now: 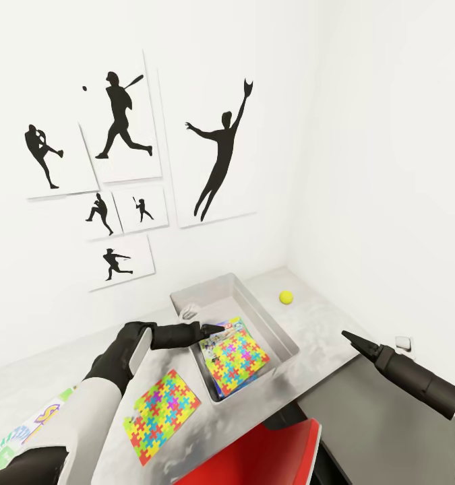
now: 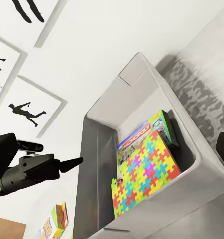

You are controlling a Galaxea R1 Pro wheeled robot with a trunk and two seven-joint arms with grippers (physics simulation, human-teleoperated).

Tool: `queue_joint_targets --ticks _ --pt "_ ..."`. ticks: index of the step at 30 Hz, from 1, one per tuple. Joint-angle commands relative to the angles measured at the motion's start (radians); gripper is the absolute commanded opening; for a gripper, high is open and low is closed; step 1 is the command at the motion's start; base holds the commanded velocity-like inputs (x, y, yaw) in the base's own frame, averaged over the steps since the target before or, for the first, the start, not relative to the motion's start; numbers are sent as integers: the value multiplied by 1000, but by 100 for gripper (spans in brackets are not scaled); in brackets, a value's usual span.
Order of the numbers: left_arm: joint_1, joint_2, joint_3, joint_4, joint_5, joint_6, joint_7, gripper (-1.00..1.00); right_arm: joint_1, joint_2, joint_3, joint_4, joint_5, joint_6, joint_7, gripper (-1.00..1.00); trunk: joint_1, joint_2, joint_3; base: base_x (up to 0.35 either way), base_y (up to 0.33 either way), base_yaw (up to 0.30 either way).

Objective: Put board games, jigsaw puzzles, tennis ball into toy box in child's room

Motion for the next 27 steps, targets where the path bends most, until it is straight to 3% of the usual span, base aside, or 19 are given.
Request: queue_joint_targets --ticks 1,12,27 --pt "-1 -1 4 0 0 5 -4 100 -1 0 -1 0 -2 6 2 100 1 -2 -2 0 0 0" --pt "-1 7 5 -1 1 5 -28 100 -1 0 -1 0 -2 6 2 100 1 -2 -2 0 0 0" --pt "0 57 5 -2 1 4 -203 100 0 1 -1 0 -2 6 2 100 1 -2 -2 0 0 0"
